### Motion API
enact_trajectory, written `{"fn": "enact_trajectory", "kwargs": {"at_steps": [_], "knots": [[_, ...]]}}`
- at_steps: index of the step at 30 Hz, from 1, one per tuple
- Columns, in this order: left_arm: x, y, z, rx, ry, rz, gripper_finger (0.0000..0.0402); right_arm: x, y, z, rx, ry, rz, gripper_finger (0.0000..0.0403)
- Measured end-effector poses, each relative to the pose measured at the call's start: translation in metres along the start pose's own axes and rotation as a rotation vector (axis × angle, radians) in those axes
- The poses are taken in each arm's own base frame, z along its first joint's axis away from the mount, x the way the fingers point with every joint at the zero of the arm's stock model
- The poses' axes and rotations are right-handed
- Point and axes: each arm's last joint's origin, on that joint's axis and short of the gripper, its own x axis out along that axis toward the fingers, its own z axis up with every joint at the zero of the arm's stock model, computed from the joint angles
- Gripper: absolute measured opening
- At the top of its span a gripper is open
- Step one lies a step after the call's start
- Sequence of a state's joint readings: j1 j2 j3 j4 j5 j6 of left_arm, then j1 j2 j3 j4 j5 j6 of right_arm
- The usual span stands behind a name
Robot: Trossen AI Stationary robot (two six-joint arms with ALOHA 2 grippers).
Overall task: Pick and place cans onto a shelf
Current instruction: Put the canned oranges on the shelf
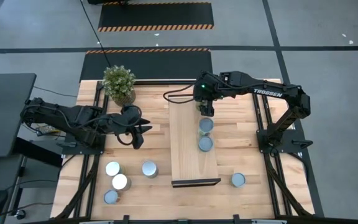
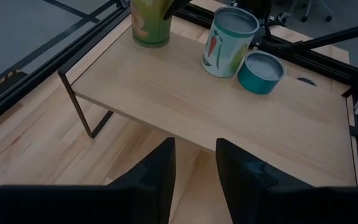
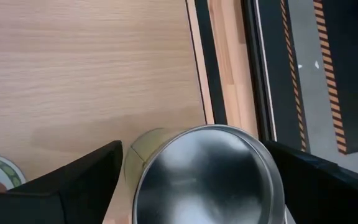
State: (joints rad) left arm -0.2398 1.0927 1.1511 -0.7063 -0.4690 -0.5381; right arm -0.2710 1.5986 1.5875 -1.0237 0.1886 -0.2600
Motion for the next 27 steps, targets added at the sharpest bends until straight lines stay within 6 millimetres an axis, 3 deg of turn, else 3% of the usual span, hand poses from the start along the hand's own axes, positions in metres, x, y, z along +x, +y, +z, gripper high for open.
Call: {"fn": "enact_trajectory", "kwargs": {"at_steps": [16, 27], "knots": [[0.000, 0.000, 0.000, -0.024, 0.000, -0.001, 0.0121, -0.006, 0.009, 0.014, -0.086, -0.146, 0.030, 0.0400], [0.000, -0.001, -0.001, -0.019, 0.019, -0.029, 0.0121, -0.047, 0.011, 0.011, -0.097, -0.088, 0.015, 0.0400]]}}
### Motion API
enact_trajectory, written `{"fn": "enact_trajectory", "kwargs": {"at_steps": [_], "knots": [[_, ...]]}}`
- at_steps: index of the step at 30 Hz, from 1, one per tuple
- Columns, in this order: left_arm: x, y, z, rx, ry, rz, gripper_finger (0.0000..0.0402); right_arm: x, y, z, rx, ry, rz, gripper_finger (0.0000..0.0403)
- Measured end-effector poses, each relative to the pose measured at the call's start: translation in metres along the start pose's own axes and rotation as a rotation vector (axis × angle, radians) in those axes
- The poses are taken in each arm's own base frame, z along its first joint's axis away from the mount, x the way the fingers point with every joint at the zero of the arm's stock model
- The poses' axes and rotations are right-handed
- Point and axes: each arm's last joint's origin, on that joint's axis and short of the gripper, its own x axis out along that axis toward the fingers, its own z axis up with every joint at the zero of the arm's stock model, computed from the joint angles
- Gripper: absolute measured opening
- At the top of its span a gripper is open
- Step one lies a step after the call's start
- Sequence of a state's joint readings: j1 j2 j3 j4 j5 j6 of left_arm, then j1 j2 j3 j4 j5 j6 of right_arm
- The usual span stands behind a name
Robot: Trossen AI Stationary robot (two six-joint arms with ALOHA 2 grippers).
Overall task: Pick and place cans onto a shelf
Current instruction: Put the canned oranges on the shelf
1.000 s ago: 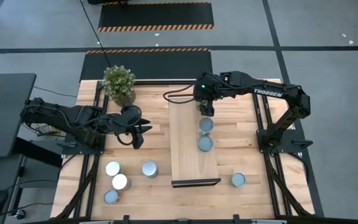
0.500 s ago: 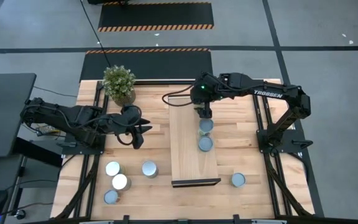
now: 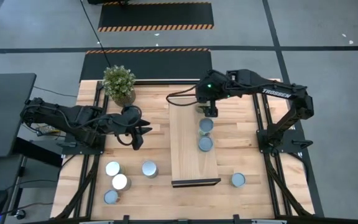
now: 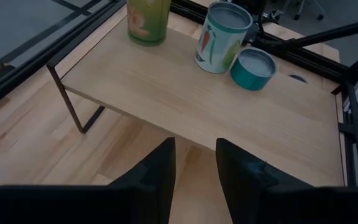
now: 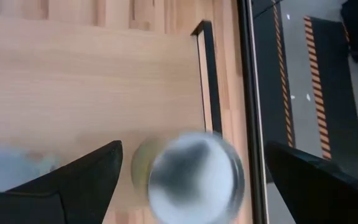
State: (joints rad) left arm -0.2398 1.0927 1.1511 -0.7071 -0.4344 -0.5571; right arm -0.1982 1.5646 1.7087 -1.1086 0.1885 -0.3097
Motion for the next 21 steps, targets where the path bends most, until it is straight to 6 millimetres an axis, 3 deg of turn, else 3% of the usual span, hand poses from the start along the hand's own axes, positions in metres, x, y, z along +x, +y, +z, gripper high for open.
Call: {"fn": "enact_trajectory", "kwargs": {"at_steps": [7, 21], "knots": [[0.000, 0.000, 0.000, 0.005, 0.002, 0.001, 0.0121, -0.015, 0.009, -0.008, -0.052, 0.084, -0.039, 0.0400], [0.000, 0.000, 0.000, 0.030, 0.001, 0.001, 0.0121, 0.008, -0.008, -0.027, -0.010, 0.212, -0.100, 0.0400]]}}
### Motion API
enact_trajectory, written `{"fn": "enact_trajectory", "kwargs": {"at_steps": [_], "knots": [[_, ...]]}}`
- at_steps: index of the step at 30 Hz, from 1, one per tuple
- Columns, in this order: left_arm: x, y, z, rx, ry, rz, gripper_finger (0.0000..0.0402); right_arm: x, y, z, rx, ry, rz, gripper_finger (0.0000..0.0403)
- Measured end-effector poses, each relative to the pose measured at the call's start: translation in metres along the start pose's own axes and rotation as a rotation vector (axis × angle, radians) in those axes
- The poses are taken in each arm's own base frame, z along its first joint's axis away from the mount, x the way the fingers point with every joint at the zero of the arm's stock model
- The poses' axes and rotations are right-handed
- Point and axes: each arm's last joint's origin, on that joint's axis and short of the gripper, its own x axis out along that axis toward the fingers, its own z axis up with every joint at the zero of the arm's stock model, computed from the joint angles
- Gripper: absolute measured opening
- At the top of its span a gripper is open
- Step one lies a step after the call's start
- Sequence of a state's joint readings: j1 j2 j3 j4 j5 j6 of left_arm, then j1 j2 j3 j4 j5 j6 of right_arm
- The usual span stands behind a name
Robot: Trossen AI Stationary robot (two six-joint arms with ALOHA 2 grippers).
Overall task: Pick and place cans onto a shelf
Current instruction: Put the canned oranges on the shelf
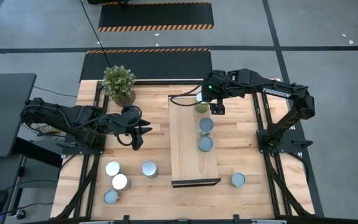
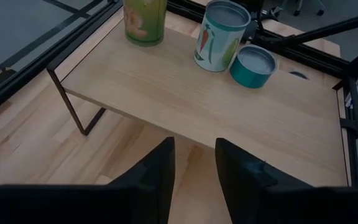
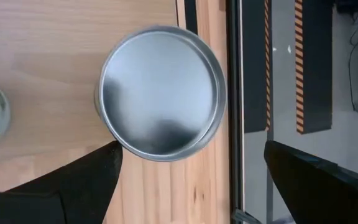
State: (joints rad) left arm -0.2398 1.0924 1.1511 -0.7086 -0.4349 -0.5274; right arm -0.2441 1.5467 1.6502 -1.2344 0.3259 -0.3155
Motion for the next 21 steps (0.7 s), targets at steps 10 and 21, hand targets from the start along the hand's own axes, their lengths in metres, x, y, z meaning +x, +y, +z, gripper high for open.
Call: {"fn": "enact_trajectory", "kwargs": {"at_steps": [10, 21], "knots": [[0.0000, 0.0000, 0.0001, -0.001, -0.001, 0.000, 0.0121, 0.0025, -0.0065, -0.0021, 0.016, 0.020, -0.052, 0.0400], [0.0000, -0.0005, -0.0001, -0.020, 0.008, -0.017, 0.0121, 0.0025, -0.0090, -0.0010, 0.031, 0.020, -0.110, 0.0400]]}}
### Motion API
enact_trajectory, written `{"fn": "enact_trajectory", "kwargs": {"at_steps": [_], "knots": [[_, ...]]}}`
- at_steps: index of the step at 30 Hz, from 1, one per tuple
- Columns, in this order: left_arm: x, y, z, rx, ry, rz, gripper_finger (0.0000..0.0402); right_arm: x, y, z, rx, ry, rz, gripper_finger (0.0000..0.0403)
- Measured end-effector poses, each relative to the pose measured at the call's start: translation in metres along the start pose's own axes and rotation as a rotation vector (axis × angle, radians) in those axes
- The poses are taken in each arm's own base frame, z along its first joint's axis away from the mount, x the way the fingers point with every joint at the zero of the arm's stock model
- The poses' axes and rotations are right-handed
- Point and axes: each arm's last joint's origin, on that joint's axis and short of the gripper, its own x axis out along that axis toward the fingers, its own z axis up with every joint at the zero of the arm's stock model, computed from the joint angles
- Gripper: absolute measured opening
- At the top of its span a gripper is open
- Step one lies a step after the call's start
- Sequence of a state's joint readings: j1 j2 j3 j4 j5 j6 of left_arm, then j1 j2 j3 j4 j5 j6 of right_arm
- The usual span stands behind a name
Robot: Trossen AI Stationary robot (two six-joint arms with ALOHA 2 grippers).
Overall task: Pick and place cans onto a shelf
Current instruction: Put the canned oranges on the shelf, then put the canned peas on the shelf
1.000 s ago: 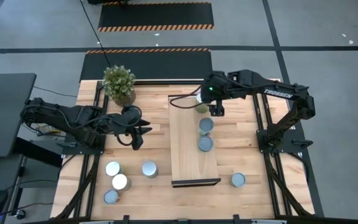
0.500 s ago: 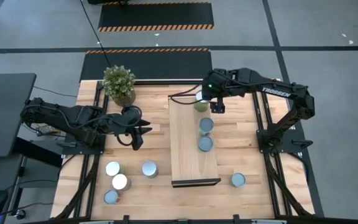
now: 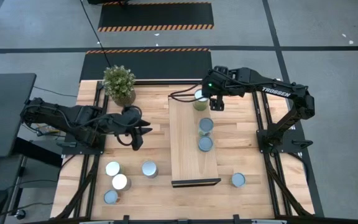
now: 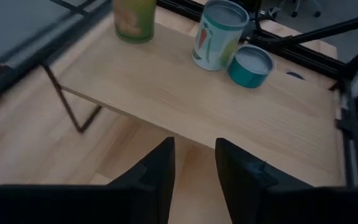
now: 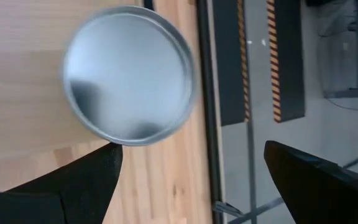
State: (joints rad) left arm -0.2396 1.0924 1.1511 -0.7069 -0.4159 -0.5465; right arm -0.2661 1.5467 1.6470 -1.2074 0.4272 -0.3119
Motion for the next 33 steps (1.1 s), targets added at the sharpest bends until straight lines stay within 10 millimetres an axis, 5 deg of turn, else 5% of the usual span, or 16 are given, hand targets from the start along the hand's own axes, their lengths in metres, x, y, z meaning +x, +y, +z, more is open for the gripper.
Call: {"fn": "enact_trajectory", "kwargs": {"at_steps": [10, 18, 24, 33], "knots": [[0.007, -0.020, -0.018, 0.004, 0.284, -0.289, 0.0130, -0.022, 0.000, -0.012, 0.008, 0.079, 0.006, 0.0400], [0.023, -0.037, -0.057, 0.108, 0.571, -0.175, 0.0257, -0.059, -0.002, -0.018, 0.157, 0.001, 0.005, 0.0400], [0.042, -0.044, -0.067, -0.079, 0.634, -0.062, 0.0341, -0.073, 0.001, -0.024, 0.226, -0.039, 0.016, 0.0400], [0.054, -0.063, -0.074, -0.466, 0.688, 0.087, 0.0344, -0.085, -0.001, -0.034, 0.203, -0.070, 0.004, 0.0400]]}}
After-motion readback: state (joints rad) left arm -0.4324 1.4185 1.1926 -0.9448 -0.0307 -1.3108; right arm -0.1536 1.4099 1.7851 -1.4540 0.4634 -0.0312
